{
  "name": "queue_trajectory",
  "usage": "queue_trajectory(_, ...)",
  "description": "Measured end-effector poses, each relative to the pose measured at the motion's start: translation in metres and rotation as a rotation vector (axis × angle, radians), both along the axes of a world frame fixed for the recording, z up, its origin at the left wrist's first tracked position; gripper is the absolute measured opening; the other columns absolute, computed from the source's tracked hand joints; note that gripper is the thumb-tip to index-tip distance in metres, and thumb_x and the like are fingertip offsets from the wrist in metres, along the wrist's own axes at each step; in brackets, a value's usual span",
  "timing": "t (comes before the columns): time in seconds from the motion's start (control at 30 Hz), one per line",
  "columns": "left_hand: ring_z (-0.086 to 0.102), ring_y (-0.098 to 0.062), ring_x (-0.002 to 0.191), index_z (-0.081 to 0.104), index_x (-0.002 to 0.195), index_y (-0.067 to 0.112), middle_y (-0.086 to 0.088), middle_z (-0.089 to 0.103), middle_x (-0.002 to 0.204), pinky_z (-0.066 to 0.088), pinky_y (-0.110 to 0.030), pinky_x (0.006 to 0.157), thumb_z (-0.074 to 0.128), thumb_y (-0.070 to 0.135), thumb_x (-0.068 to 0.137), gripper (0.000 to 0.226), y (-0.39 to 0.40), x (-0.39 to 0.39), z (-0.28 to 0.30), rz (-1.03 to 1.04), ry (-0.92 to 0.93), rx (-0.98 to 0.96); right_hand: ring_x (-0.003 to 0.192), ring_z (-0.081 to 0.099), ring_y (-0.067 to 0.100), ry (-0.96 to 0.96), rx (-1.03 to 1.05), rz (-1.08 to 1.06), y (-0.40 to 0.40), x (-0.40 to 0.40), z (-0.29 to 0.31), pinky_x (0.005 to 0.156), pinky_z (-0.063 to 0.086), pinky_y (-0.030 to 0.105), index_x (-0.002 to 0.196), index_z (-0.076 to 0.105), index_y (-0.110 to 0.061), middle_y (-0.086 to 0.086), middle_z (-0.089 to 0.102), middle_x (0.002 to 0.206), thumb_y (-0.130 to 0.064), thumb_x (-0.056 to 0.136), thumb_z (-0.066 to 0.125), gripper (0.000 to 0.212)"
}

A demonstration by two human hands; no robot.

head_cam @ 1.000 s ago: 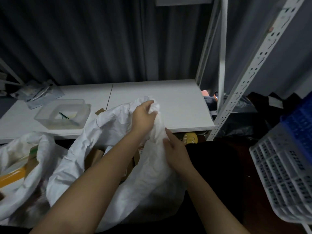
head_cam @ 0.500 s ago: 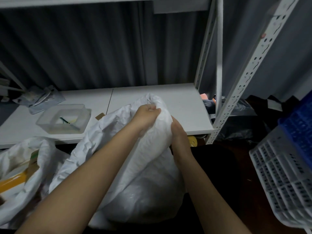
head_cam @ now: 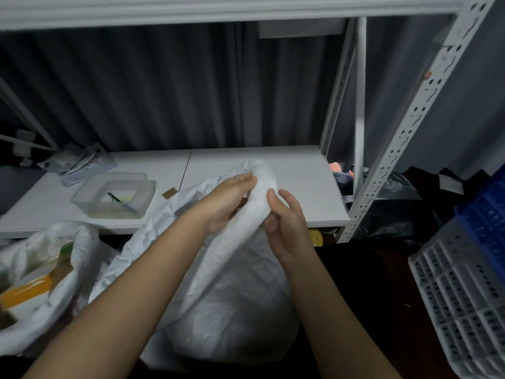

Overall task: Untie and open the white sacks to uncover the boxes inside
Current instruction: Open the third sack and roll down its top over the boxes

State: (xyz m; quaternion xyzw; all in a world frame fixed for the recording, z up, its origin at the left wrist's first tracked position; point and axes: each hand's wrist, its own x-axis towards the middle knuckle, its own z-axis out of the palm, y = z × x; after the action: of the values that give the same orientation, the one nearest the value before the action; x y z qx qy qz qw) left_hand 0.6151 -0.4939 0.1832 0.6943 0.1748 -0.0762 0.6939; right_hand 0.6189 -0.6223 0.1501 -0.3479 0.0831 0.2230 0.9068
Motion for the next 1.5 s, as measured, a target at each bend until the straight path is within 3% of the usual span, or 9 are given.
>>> queue_trajectory(0.27, 0.059, -0.022, 0.111, 0.050, 0.133, 0.020, -0.008, 0.063, 0.119, 0.045, -0.037, 0.100, 0.043, 0.026, 0.099, 0.035, 0.005, -0.012, 0.001, 0.021, -0.013, -0.056, 0.068, 0.062, 0.002, -0.452, -0.781, -0.227, 0.008, -0.015, -0.003, 0.067, 0.049, 0.021, 0.095, 0.075, -0.010, -0.009, 0.069, 0.071, -0.017, 0.085, 0.070, 0.014)
queue_trajectory(0.4, 0.061, -0.021, 0.092, 0.054, 0.129, 0.015, -0.012, 0.063, 0.104, 0.047, -0.035, 0.088, 0.041, 0.023, 0.097, 0.035, 0.005, -0.015, 0.004, 0.013, -0.015, -0.129, 0.091, 0.067, 0.016, -0.493, -0.825, -0.144, 0.007, -0.018, 0.003, 0.087, 0.054, 0.033, 0.124, 0.061, -0.018, 0.004, 0.072, 0.092, -0.011, 0.088, 0.062, 0.037)
queue_trajectory(0.57, 0.065, -0.022, 0.102, 0.051, 0.129, 0.020, -0.010, 0.067, 0.113, 0.051, -0.036, 0.090, 0.060, 0.015, 0.086, 0.044, 0.021, -0.032, 0.003, -0.121, -0.095, 0.109, 0.096, 0.069, 0.021, -0.541, -0.482, 0.352, -0.008, -0.013, 0.012, 0.080, 0.058, 0.030, 0.104, 0.043, -0.017, 0.014, 0.067, 0.111, 0.008, 0.094, 0.046, 0.028)
queue_trajectory(0.7, 0.058, -0.021, 0.111, 0.047, 0.129, 0.030, 0.001, 0.060, 0.121, 0.047, -0.047, 0.097, 0.057, 0.032, 0.070, 0.059, 0.033, -0.044, 0.001, -0.219, -0.002, 0.557, 0.121, 0.052, 0.020, -1.303, -1.225, 0.264, -0.019, 0.046, 0.018, 0.103, 0.045, 0.040, 0.118, 0.051, -0.037, -0.004, 0.055, 0.133, -0.003, 0.088, 0.049, 0.045)
queue_trajectory(0.83, 0.055, -0.015, 0.106, 0.048, 0.126, 0.026, 0.003, 0.060, 0.117, 0.046, -0.034, 0.093, 0.054, 0.028, 0.077, 0.050, 0.031, -0.053, 0.011, -0.287, 0.033, 0.713, 0.142, 0.024, 0.021, -1.851, -1.510, 0.931, 0.025, 0.090, 0.053, 0.111, 0.023, 0.030, 0.133, 0.051, -0.035, -0.002, 0.038, 0.150, -0.018, 0.089, 0.059, 0.048)
queue_trajectory(0.9, 0.055, -0.014, 0.101, 0.045, 0.130, 0.023, 0.004, 0.059, 0.118, 0.044, -0.026, 0.081, 0.059, 0.021, 0.084, 0.049, 0.034, -0.059, 0.007, -0.208, 0.013, 0.709, 0.103, 0.055, 0.019, -1.880, -1.578, 1.138, 0.049, 0.095, 0.060, 0.080, 0.043, 0.030, 0.106, 0.062, -0.032, -0.006, 0.064, 0.106, -0.029, 0.085, 0.064, 0.021)
queue_trajectory(1.0, 0.054, -0.011, 0.096, 0.038, 0.136, 0.016, 0.005, 0.056, 0.113, 0.044, -0.026, 0.077, 0.070, 0.031, 0.079, 0.068, 0.040, -0.069, -0.011, 0.035, 0.032, 0.771, 0.064, 0.046, 0.009, -1.956, -1.540, 1.082, 0.070, 0.099, 0.057, 0.058, 0.035, 0.029, 0.077, 0.055, -0.026, -0.008, 0.056, 0.073, -0.033, 0.081, 0.067, 0.014)
queue_trajectory(1.33, 0.065, -0.031, 0.083, 0.056, 0.107, 0.010, -0.009, 0.062, 0.097, 0.044, -0.034, 0.054, 0.066, 0.010, 0.078, 0.031, 0.089, -0.044, -0.075, 0.196, 0.011, 1.703, 0.091, 0.051, 0.020, -1.717, -1.387, 1.273, 0.096, 0.135, -0.008, 0.075, 0.037, 0.031, 0.114, 0.056, -0.020, -0.004, 0.059, 0.104, -0.023, 0.099, 0.038, 0.023)
queue_trajectory(1.5, 0.056, -0.012, 0.112, 0.053, 0.124, 0.022, 0.009, 0.060, 0.118, 0.044, -0.031, 0.094, 0.063, 0.066, 0.070, 0.070, 0.111, -0.029, -0.104, 0.068, 0.024, 0.719, 0.086, 0.058, 0.031, -1.897, -1.434, 0.999, 0.095, 0.157, -0.041, 0.072, 0.042, 0.036, 0.130, 0.044, -0.022, 0.009, 0.066, 0.097, -0.029, 0.099, 0.039, 0.032)
